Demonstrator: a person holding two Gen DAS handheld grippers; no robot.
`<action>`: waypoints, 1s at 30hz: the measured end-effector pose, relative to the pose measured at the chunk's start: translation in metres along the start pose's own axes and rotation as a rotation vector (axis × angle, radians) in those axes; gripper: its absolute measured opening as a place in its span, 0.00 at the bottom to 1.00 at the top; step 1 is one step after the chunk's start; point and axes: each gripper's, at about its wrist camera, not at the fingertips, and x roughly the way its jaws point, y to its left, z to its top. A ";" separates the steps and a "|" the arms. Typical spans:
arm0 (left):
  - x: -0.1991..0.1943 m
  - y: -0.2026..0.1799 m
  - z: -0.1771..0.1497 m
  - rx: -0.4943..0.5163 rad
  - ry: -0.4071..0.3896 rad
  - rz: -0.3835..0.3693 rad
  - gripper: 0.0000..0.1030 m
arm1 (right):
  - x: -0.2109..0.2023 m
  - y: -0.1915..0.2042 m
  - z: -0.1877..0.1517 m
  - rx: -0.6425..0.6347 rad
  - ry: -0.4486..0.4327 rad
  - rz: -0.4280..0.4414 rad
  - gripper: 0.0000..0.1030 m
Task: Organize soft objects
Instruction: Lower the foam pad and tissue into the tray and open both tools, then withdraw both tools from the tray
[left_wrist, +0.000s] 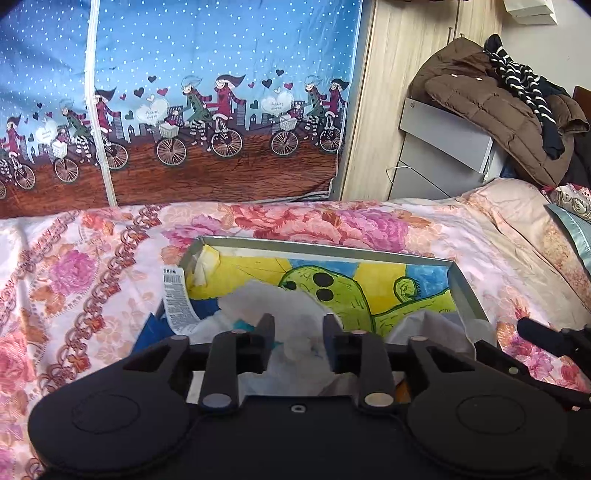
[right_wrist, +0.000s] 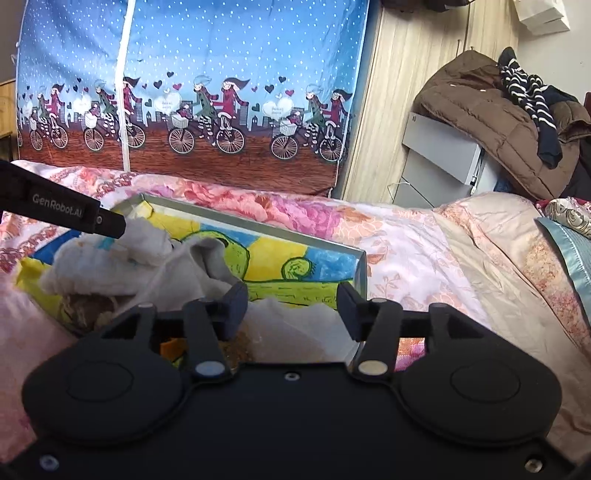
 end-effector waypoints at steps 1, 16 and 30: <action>-0.004 0.001 0.001 -0.001 -0.001 -0.001 0.37 | -0.007 -0.002 0.004 0.007 -0.007 0.002 0.57; -0.114 0.022 -0.004 -0.017 -0.184 0.058 0.90 | -0.093 -0.015 0.014 0.157 -0.212 0.066 1.00; -0.223 0.033 -0.049 -0.004 -0.299 0.083 0.99 | -0.165 0.025 -0.018 0.116 -0.190 0.093 1.00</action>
